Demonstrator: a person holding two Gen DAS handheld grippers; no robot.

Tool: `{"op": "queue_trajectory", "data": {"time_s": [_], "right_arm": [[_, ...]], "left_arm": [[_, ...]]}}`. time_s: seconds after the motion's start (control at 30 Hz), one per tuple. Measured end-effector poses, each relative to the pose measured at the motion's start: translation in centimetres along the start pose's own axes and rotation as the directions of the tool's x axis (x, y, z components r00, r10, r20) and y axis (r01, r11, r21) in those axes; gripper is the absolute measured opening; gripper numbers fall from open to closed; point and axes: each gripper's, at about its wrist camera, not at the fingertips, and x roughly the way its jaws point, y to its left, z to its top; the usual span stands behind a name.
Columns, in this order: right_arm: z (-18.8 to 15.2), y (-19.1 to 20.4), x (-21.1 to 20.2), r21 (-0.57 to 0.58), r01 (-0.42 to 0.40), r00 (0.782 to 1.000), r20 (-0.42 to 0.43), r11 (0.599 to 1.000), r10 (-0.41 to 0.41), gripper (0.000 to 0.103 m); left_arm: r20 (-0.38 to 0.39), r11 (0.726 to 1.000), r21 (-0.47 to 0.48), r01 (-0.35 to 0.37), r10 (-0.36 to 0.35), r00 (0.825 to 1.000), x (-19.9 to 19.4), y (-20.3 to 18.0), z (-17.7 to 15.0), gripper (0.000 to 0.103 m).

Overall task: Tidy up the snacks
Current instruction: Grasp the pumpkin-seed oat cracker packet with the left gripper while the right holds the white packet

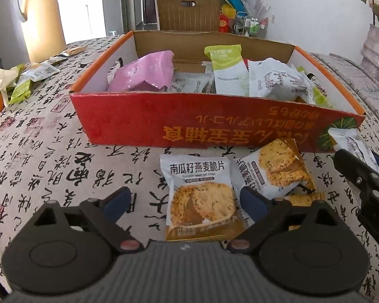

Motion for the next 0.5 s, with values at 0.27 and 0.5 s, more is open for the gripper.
{"op": "queue_trajectory", "data": {"time_s": [0.27,0.5], "right_arm": [[-0.1,0.0,0.0,-0.002,-0.002,1.0,0.002,1.0,0.002,0.046],[-0.1,0.1,0.0,-0.003,-0.002,1.0,0.001,1.0,0.002,0.046]], "left_arm": [[0.028,1.0,0.026,-0.004,0.003,1.0,-0.8,-0.4,-0.4,0.061],[0.054,0.998,0.054,0.01,-0.013,0.998,-1.5,-0.2,-1.0,0.049]]}}
